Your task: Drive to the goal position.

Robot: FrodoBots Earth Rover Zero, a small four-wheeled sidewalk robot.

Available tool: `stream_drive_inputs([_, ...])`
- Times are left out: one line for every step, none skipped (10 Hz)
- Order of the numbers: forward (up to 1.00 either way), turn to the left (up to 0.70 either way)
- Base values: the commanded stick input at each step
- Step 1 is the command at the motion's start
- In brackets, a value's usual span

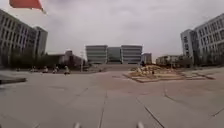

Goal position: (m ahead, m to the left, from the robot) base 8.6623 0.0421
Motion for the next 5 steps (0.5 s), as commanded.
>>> stream_drive_inputs([0.85,0.00])
stream_drive_inputs([0.85,0.00])
stream_drive_inputs([0.85,0.00])
stream_drive_inputs([0.85,0.00])
stream_drive_inputs([0.85,0.00])
